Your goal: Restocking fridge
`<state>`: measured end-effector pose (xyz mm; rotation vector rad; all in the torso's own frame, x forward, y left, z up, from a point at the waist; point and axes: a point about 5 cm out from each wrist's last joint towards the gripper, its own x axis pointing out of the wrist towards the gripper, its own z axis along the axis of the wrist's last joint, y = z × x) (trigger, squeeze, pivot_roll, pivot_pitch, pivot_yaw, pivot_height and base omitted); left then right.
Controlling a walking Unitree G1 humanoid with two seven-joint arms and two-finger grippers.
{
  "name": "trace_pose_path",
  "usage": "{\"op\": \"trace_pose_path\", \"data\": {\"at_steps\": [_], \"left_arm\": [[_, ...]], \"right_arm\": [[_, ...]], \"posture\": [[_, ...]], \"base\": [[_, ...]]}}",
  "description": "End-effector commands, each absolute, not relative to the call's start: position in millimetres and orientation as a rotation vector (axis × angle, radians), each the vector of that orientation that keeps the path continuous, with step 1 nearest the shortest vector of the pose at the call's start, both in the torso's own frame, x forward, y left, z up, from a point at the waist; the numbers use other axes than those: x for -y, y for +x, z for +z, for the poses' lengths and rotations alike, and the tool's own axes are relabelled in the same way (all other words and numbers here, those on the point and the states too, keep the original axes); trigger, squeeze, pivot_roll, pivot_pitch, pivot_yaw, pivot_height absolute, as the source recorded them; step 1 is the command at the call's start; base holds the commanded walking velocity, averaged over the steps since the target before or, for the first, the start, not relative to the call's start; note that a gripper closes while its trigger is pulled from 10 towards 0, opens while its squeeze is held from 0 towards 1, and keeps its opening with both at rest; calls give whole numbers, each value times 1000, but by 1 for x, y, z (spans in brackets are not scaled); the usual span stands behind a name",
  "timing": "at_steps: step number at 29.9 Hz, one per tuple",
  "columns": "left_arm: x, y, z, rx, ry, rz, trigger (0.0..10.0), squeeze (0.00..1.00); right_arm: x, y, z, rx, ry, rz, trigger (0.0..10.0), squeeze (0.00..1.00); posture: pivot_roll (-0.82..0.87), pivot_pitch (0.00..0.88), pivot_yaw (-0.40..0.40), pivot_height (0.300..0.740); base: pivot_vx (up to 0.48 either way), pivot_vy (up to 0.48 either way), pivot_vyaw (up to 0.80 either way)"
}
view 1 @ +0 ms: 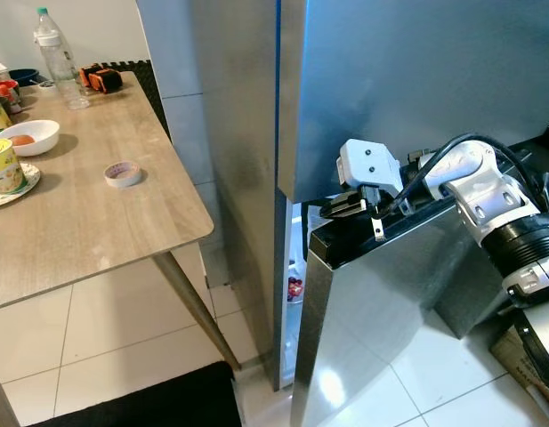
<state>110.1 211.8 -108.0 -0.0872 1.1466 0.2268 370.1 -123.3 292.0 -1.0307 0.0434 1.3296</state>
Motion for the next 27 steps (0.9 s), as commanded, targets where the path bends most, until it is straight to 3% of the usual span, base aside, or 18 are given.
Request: {"op": "trace_pose_path", "data": {"at_steps": [1,8,14,27], "left_arm": [[-208,105,-110,-1169,-91,219,10000,0],[-206,104,-111,-1170,-94,217,10000,0],[-205,104,-111,-1172,-97,217,10000,0],[-203,104,-111,-1172,-98,215,10000,0]], "right_arm": [[125,371,291,-75,-1079,1330,10000,0],[137,367,292,-148,-1185,1378,10000,0],[166,361,288,-351,-1294,1428,10000,0],[224,357,294,-634,-1372,1285,10000,0]], "posture": [[-114,36,-33,740],[-114,36,-33,740],[-118,39,-42,740],[-122,39,-44,740]], "base": [[0,0,0],[0,0,0],[0,0,0],[0,0,0]]}}
